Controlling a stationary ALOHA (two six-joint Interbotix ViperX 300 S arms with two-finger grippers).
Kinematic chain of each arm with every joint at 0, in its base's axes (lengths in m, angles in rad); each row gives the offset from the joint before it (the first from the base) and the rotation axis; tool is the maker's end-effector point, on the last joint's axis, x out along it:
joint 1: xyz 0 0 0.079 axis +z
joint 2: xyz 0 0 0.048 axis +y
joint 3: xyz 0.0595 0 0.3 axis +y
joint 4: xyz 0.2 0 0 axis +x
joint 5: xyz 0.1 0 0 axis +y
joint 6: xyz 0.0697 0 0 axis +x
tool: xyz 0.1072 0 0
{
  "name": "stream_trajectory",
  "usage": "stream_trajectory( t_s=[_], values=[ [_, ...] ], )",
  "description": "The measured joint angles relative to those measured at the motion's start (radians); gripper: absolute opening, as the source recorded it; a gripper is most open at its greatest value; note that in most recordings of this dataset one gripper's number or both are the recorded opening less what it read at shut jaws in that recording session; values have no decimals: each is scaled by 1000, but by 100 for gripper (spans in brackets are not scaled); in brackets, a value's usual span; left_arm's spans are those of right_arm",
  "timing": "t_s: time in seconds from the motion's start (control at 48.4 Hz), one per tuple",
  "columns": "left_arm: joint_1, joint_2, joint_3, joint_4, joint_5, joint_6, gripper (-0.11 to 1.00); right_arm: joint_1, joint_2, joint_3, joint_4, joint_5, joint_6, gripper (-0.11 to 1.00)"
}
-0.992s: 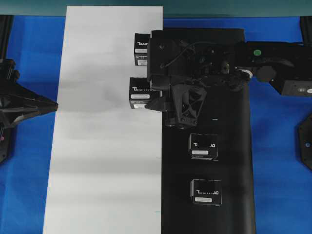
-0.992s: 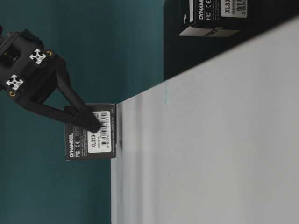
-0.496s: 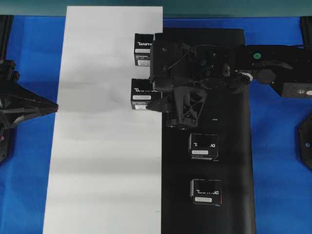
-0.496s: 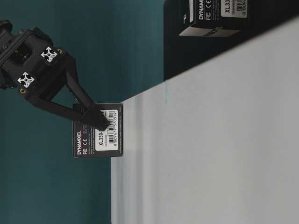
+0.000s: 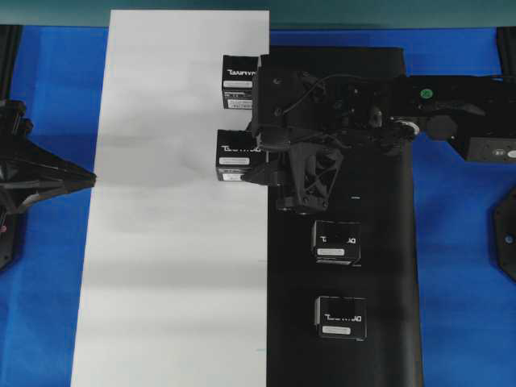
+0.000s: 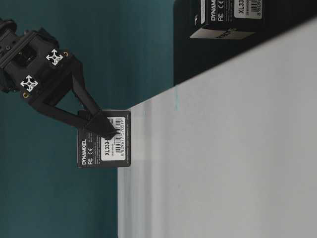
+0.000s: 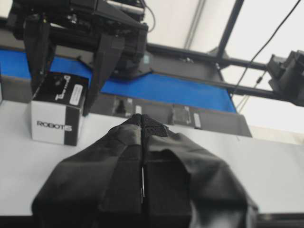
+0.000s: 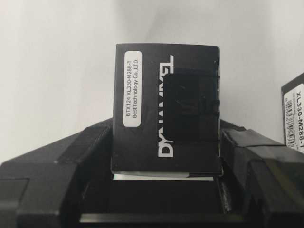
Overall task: Place the box from the black base onto the white base.
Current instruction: 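Lower the box onto the white base and open the right gripper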
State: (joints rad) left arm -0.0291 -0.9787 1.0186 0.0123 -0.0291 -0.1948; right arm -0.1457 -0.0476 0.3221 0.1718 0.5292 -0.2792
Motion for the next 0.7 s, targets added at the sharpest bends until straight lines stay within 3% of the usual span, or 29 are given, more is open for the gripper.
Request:
stream_trajectory(
  t_s=[0.083, 0.289, 0.703],
  values=[
    [-2, -2, 0, 0, -2, 0, -7, 0, 0, 0, -2, 0, 0, 55],
    [-2, -2, 0, 0, 0, 0, -7, 2, 2, 6, 5, 2, 3, 98],
    [-2, -2, 0, 0, 2, -2, -7, 5, -12, 26, 8, -44, 20, 98]
  ],
)
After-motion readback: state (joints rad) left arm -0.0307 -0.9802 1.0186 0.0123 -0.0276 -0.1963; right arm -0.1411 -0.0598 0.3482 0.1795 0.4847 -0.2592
